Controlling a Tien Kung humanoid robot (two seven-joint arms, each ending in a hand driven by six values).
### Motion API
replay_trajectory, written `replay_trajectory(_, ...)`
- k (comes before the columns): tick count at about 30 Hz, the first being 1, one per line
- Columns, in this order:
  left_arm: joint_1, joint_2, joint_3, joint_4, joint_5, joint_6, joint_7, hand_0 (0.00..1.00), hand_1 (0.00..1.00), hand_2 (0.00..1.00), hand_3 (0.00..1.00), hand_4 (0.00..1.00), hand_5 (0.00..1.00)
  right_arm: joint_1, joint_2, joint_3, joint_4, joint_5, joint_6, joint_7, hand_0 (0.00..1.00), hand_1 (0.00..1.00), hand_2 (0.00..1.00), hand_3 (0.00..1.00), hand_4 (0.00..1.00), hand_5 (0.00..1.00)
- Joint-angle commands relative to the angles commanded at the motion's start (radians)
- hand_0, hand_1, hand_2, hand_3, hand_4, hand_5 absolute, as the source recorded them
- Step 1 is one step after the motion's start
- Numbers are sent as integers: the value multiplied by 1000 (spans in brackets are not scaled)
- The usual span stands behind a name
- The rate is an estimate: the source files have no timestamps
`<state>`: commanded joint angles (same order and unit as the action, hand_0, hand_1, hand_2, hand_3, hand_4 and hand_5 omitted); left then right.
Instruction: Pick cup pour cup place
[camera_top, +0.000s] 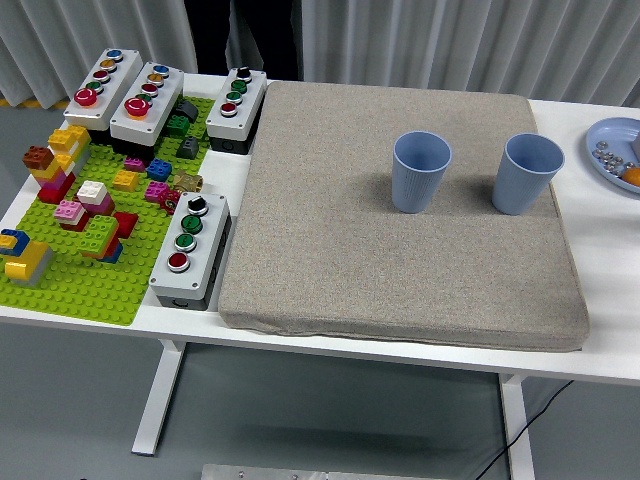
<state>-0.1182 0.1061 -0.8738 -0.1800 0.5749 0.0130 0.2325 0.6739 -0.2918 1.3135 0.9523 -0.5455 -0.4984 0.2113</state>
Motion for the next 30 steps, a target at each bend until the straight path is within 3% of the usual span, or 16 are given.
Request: replay_trajectory(30,0,0,6,0,-6,0,-3,766,803,843,763,504,941,-1,-3,12,17,-35,-17,6,868,780,817,827,830,998)
